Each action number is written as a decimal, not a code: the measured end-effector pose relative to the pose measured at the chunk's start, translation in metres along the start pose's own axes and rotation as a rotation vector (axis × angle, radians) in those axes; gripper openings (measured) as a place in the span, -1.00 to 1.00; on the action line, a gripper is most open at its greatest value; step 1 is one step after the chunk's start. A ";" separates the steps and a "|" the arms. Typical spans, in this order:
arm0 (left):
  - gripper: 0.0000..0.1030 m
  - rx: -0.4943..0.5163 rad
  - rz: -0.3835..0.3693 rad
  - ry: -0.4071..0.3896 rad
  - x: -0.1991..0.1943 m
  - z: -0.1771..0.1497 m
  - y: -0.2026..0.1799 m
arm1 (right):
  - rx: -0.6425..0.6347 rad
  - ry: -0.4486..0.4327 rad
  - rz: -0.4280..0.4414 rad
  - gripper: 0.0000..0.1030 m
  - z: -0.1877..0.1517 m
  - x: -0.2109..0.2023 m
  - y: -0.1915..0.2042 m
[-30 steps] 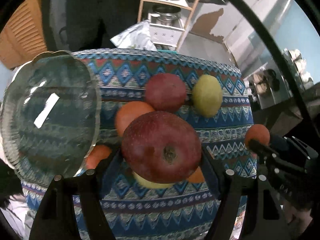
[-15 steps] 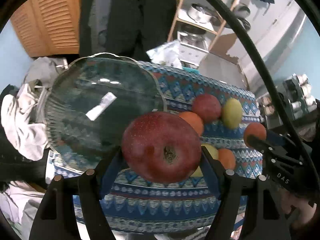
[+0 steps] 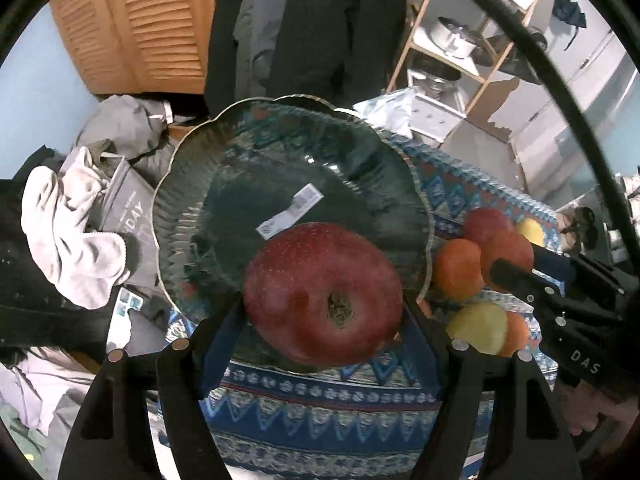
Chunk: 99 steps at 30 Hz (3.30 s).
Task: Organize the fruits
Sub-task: 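Carry the orange with the right tool onto the glass plate while the left tool places the apple there, then open both tools and lift them away from the glass plate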
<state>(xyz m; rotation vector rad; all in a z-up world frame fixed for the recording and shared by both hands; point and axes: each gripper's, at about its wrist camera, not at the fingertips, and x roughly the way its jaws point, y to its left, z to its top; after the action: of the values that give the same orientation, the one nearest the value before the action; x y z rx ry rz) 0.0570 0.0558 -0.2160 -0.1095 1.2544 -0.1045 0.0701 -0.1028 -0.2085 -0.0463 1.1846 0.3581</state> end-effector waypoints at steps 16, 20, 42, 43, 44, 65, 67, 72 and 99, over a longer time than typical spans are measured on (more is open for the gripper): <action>0.50 -0.014 0.009 0.098 0.049 -0.004 0.028 | -0.050 0.133 0.138 -0.14 0.031 0.074 0.040; 0.50 -0.022 -0.002 0.123 0.056 -0.005 0.031 | -0.050 0.165 0.142 -0.14 0.030 0.084 0.043; 0.58 -0.008 -0.010 0.106 0.038 0.001 0.027 | 0.017 0.131 0.092 0.03 0.033 0.065 0.030; 0.58 -0.009 -0.012 0.101 0.035 0.002 0.026 | 0.018 0.128 0.085 0.03 0.031 0.063 0.029; 0.58 -0.009 -0.013 0.096 0.032 0.002 0.026 | 0.018 0.126 0.079 0.03 0.030 0.060 0.028; 0.70 0.153 -0.034 0.051 -0.002 -0.011 -0.034 | 0.120 0.054 -0.038 0.28 -0.009 -0.020 -0.022; 0.70 0.172 -0.031 0.053 -0.004 -0.012 -0.042 | 0.137 0.050 -0.051 0.31 -0.014 -0.028 -0.030; 0.70 0.205 -0.036 0.058 -0.005 -0.018 -0.059 | 0.169 0.048 -0.084 0.39 -0.028 -0.045 -0.050; 0.70 0.388 -0.044 0.133 0.033 -0.050 -0.122 | 0.125 0.174 -0.107 0.48 -0.099 -0.034 -0.089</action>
<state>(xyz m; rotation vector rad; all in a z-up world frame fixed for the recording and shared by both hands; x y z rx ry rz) 0.0172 -0.0712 -0.2456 0.2081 1.3427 -0.3954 -0.0030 -0.2171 -0.2288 -0.0320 1.3689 0.1881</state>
